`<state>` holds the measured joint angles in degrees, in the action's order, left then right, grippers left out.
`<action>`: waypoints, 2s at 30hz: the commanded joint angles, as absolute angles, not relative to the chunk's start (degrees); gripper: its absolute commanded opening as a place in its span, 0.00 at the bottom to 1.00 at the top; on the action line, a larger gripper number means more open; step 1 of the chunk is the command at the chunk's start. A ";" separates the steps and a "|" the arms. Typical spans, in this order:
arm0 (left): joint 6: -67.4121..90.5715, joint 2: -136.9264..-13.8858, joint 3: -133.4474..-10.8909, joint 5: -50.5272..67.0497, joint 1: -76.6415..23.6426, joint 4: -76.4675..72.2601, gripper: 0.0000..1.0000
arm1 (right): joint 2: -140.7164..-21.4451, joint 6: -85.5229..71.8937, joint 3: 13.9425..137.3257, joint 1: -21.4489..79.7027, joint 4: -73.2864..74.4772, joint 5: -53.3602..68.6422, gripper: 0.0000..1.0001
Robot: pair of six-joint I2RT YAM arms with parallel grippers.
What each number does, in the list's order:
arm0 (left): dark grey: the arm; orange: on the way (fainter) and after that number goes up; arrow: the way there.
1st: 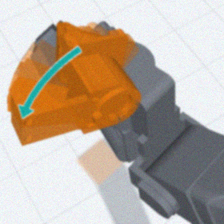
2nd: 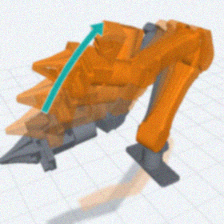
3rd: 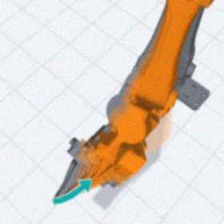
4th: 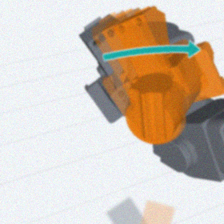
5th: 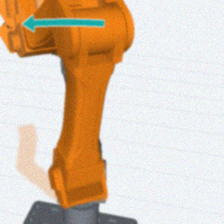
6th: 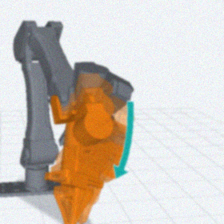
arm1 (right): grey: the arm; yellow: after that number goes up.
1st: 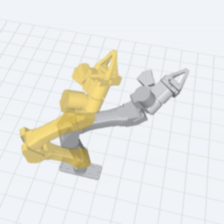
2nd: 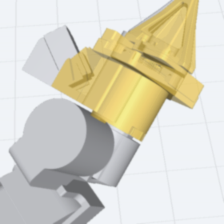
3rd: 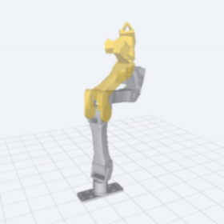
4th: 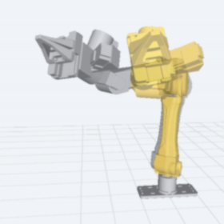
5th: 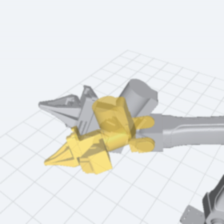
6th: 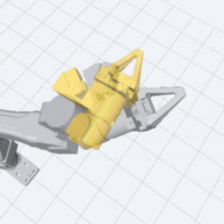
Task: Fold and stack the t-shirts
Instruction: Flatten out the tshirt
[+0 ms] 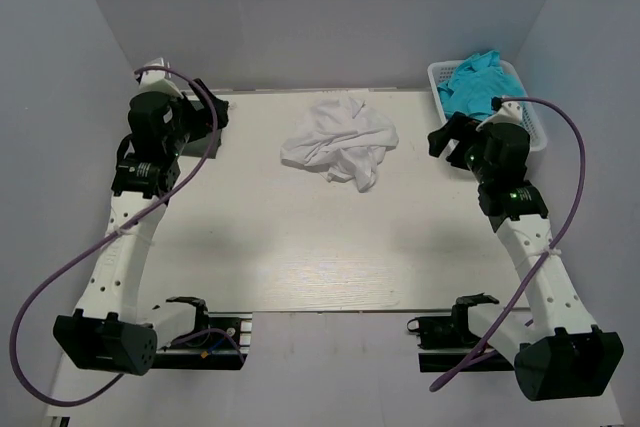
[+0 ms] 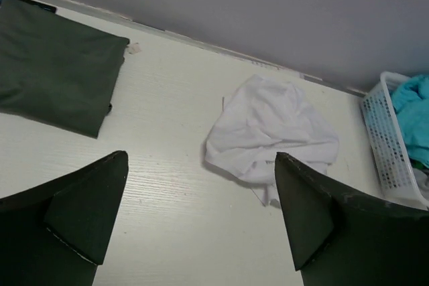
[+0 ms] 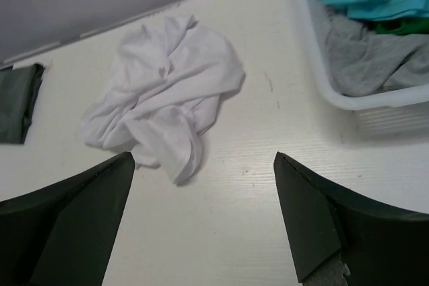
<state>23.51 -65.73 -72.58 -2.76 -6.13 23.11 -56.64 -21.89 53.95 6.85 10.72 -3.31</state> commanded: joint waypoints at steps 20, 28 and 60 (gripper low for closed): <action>22.50 -104.31 -81.64 14.86 -9.75 29.71 1.00 | -85.41 -11.69 71.16 10.19 11.67 21.47 0.90; 22.50 -119.52 -93.59 15.03 -12.65 31.38 1.00 | -101.68 -12.21 84.71 13.27 18.28 8.72 0.90; 21.88 -121.99 -96.06 10.03 -15.74 28.20 0.00 | -136.16 -18.72 115.50 12.74 17.85 -4.31 0.00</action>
<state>21.30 -127.59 -95.96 12.71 -15.97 26.09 -137.80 -17.12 113.84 12.88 20.38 -4.99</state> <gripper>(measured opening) 0.026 0.085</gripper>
